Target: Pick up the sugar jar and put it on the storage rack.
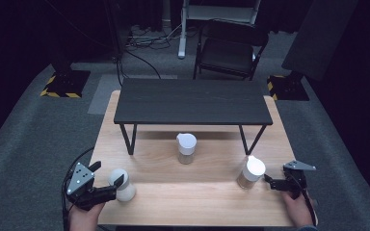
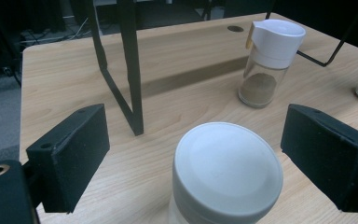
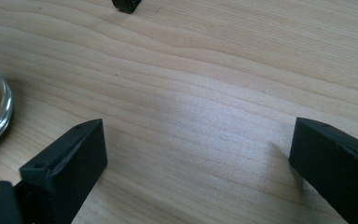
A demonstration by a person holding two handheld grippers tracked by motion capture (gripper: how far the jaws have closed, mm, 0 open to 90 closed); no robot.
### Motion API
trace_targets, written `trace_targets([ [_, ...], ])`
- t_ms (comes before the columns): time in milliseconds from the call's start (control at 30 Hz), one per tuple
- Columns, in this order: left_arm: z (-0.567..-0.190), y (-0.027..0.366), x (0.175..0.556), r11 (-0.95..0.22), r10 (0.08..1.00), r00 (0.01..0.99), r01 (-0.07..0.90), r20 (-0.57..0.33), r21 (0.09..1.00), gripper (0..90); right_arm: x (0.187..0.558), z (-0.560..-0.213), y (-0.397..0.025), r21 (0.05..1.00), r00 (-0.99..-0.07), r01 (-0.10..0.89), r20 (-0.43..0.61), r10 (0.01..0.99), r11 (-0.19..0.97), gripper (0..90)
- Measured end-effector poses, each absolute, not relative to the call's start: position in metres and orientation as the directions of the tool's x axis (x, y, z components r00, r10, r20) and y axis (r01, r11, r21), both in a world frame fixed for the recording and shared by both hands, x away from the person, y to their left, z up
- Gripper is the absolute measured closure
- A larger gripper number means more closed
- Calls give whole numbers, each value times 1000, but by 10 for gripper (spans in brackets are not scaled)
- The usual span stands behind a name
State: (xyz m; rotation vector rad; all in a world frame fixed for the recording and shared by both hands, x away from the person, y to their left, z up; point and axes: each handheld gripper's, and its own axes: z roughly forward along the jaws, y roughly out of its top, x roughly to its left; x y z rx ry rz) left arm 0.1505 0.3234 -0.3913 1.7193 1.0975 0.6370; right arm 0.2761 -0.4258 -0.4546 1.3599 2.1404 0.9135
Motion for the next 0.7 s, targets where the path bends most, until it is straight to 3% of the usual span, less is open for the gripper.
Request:
trace_targets([
  [700,-403,316,151,-141,876,478,383,-66,913,66,276,-455,-426,729,-419,616,-18,908,299,38],
])
